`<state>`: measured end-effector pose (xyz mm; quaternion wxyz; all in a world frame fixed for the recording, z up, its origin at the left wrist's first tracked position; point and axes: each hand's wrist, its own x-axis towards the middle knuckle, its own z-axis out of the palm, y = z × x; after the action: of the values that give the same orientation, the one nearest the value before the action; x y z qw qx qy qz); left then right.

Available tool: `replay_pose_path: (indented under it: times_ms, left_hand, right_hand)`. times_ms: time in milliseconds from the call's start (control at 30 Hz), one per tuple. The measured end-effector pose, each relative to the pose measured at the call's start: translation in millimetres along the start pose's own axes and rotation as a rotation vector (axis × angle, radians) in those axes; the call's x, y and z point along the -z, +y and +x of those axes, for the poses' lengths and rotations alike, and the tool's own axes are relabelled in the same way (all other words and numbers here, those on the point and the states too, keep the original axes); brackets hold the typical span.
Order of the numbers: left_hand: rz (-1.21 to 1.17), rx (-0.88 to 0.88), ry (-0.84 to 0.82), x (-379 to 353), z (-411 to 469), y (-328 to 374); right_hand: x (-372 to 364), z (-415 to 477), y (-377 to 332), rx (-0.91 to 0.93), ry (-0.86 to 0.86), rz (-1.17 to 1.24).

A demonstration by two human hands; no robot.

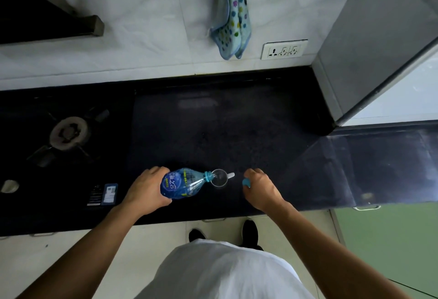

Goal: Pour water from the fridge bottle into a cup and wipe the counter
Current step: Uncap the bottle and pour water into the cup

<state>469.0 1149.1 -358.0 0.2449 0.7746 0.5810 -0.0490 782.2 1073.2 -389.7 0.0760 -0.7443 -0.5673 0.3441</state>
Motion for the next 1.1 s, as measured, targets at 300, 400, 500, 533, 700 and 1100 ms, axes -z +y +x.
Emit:
replay_pose_path:
  times_ms: [300, 400, 500, 533, 700, 1100]
  left_hand:
    - [0.009, 0.001, -0.012, -1.7, -0.4, -1.9]
    - [0.017, 0.003, -0.018, -2.4, -1.0, -1.6]
    - [0.021, 0.006, -0.028, -3.0, -0.9, -0.9]
    - [0.019, 0.006, -0.027, -3.5, -1.0, -1.0]
    - [0.005, 0.006, -0.023, -5.4, -0.4, -1.2]
    - [0.009, 0.007, -0.014, -7.6, -0.4, -3.9]
  right_hand:
    - [-1.6, 0.3, 1.4, 0.004, -0.007, -0.001]
    - [-1.6, 0.7, 2.0, 0.008, -0.006, -0.003]
    - [-0.7, 0.4, 1.8, 0.01, -0.008, -0.002]
    - [-0.5, 0.2, 1.9, 0.01, -0.009, -0.001]
    - [0.6, 0.2, 2.0, 0.008, -0.01, -0.003]
    - [1.2, -2.2, 3.1, 0.002, -0.007, 0.004]
